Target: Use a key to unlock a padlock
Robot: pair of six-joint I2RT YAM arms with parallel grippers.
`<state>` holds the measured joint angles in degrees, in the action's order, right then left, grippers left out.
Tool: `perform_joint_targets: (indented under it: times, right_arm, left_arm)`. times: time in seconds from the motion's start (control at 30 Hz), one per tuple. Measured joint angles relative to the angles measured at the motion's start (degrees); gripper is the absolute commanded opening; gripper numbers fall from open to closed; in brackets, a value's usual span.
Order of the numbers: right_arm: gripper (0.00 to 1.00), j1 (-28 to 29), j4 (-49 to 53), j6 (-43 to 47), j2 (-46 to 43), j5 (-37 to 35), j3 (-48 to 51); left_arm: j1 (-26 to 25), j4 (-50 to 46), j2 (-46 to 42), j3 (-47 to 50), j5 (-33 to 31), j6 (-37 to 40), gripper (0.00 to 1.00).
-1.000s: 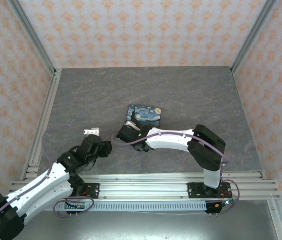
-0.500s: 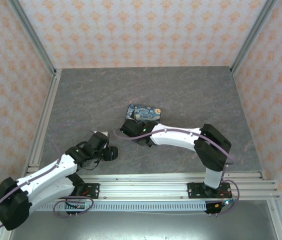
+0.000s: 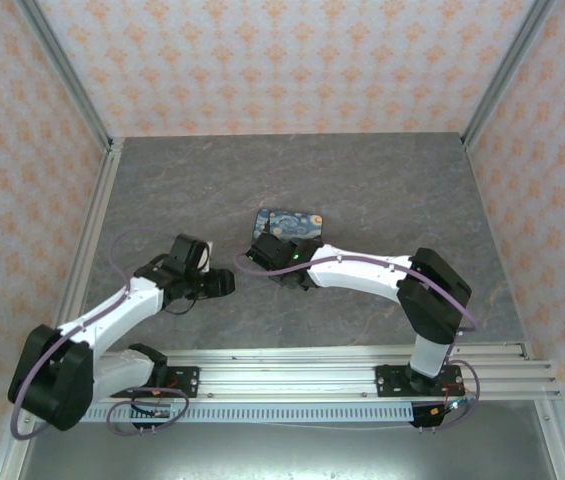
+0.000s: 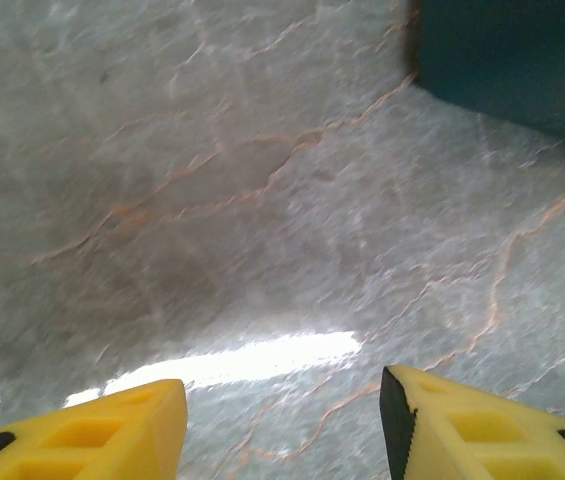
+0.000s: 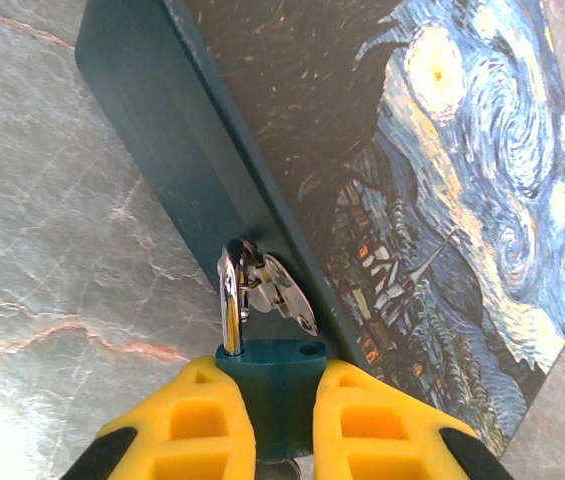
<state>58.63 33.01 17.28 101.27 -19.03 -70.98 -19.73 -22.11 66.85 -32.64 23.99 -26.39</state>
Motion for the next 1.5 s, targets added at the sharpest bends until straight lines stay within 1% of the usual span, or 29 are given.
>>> perform_joint_targets:
  times: [0.2,0.47,0.63,0.9,1.23,1.5]
  right_arm:
    - [0.0,1.73,0.15,1.7,2.27,-6.14,-0.42]
    - [0.0,3.85,-0.87,3.85,3.15,-13.46,-0.2]
    - [0.0,4.68,-5.27,7.08,2.69,-14.43,3.15]
    - [0.0,4.83,-13.31,14.01,2.03,-14.97,8.31]
    - [0.0,4.87,-24.79,19.15,2.23,-17.38,11.43]
    - [0.0,5.35,-33.14,22.45,3.69,-21.53,13.6]
  left_arm:
    - [0.39,3.89,9.09,-5.27,2.69,1.68,0.52]
    - [0.72,8.87,16.92,-7.61,4.35,2.14,0.5]
    - [2.29,10.8,20.52,-8.48,5.88,2.19,0.49]
    - [5.84,11.3,21.94,-10.54,6.97,2.54,0.48]
    - [6.01,11.58,25.2,-11.78,7.1,2.95,0.47]
    - [6.01,11.69,25.86,-12.24,7.13,2.95,0.46]
